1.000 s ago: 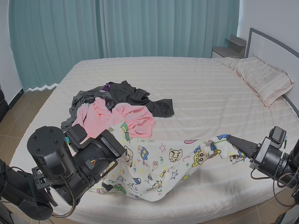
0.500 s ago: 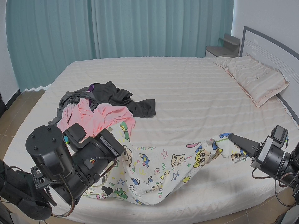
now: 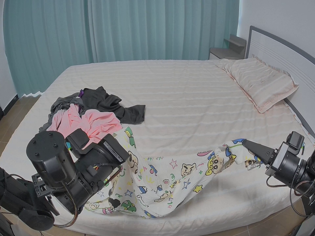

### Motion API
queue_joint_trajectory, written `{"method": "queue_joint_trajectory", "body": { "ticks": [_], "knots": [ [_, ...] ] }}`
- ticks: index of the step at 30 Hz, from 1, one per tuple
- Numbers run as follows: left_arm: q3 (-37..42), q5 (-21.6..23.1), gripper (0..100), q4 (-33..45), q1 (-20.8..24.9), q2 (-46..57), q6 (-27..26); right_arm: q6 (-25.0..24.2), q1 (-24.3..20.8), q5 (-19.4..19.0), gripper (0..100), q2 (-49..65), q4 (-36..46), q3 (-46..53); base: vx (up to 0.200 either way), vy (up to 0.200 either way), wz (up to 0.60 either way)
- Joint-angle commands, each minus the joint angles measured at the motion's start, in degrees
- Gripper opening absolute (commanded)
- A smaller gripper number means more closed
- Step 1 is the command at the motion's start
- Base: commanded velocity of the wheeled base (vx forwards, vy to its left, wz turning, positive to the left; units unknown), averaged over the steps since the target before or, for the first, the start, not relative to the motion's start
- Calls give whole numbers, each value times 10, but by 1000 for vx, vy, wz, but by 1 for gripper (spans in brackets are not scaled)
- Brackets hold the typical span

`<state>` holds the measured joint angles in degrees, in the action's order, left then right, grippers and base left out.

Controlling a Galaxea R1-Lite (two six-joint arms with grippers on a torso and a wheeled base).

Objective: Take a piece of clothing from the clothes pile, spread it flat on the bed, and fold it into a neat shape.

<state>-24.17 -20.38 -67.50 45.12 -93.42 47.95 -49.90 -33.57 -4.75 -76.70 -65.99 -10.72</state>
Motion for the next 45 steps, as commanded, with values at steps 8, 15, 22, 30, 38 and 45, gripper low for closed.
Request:
{"method": "queue_joint_trajectory", "body": {
  "ticks": [8,15,22,30,38,45],
  "knots": [
    [-2,-1,0,0,-5,0,0,0,3,0,0,1,-1,-2,0,-200,0],
    [-2,-1,0,0,-5,0,0,1,3,0,0,3,-4,-3,0,-200,0],
    [-1,-12,0,0,0,1,-3,1,3,-1,0,2,-4,-2,0,-57,0],
    [-1,-23,0,-1,2,6,-5,5,1,-2,0,15,-4,3,-100,0,0],
    [16,-24,0,0,3,67,-22,31,-8,-10,0,57,-4,17,-200,0,0],
    [33,-21,0,4,13,119,-27,39,-26,-53,0,140,-3,30,-200,0,0]
  ]
}}
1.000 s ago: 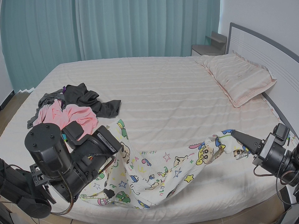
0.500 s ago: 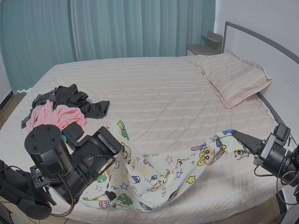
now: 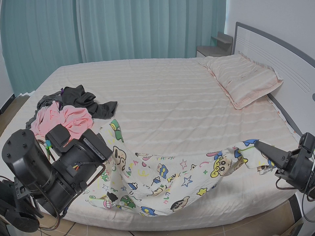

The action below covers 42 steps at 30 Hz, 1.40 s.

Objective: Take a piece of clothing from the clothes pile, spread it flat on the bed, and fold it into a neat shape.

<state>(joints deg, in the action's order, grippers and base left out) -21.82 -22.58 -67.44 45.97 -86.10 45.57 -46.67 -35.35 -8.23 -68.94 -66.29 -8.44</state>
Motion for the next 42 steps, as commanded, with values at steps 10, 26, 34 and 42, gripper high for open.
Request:
{"method": "queue_joint_trajectory", "body": {
  "ticks": [10,26,34,42],
  "knots": [
    [35,0,0,7,6,147,-80,67,-2,-108,0,191,8,-4,-100,0,0],
    [-21,1,0,190,-72,207,-156,68,85,-115,0,45,7,-129,0,0,0],
    [-52,7,0,192,-140,139,-154,72,151,-114,0,-83,0,-181,0,0,0],
    [-72,53,0,190,-191,74,-148,71,165,-109,0,-169,-2,-242,100,0,0]
  ]
}}
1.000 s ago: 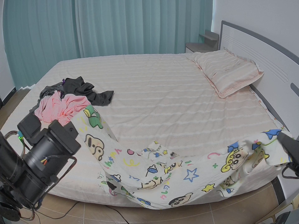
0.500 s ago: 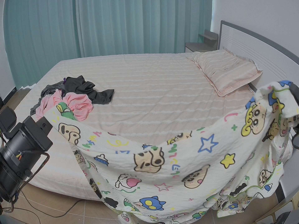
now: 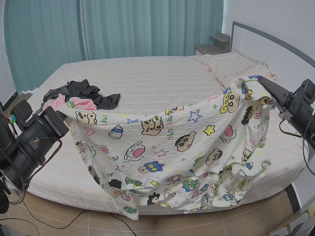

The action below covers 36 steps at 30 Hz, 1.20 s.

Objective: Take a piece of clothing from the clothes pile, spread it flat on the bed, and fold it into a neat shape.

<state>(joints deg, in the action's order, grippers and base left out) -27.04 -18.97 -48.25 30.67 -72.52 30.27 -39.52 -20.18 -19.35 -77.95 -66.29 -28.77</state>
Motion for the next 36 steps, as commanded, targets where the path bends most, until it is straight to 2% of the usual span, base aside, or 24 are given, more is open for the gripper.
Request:
{"method": "queue_joint_trajectory", "body": {
  "ticks": [1,8,21,26,31,36],
  "knots": [
    [-29,17,0,-2,-47,-74,9,0,16,2,0,-87,-2,-47,200,0,0],
    [-86,20,0,-4,-78,-130,24,-1,22,6,0,-130,-2,-97,200,0,0],
    [-168,20,0,-4,-100,-252,25,-4,51,12,0,-212,-1,-172,200,0,0],
    [-224,19,0,-3,-116,-349,50,-4,68,13,0,-288,-7,-197,200,0,0],
    [-236,20,0,0,-123,-401,61,-5,81,14,0,-330,-26,-204,0,0,0],
    [-249,26,0,-3,-128,-443,98,-6,92,15,0,-358,-31,-204,0,0,0]
  ]
}}
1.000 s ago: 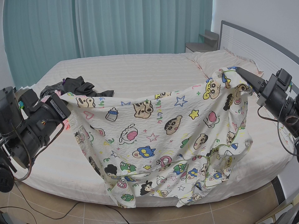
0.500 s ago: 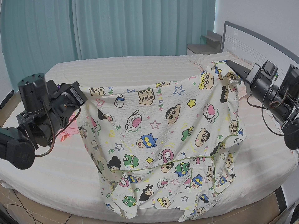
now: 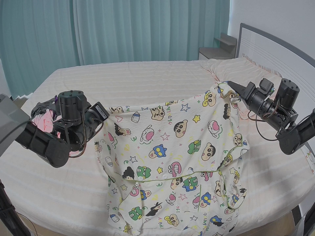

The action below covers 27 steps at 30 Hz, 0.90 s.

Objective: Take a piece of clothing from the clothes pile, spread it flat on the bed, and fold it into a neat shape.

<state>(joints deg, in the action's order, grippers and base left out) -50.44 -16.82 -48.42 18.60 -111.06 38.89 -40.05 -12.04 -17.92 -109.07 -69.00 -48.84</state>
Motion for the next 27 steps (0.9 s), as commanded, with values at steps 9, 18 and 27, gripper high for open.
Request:
{"method": "queue_joint_trajectory", "body": {
  "ticks": [9,18,27],
  "knots": [
    [-38,8,0,-2,-8,-126,12,0,9,11,0,-87,-4,-6,133,0,0],
    [-73,7,0,0,-7,-201,12,1,11,24,0,-140,-3,-14,0,0,0],
    [-153,-1,0,9,-20,-262,11,0,4,73,0,-243,1,-76,0,0,0]
  ]
}}
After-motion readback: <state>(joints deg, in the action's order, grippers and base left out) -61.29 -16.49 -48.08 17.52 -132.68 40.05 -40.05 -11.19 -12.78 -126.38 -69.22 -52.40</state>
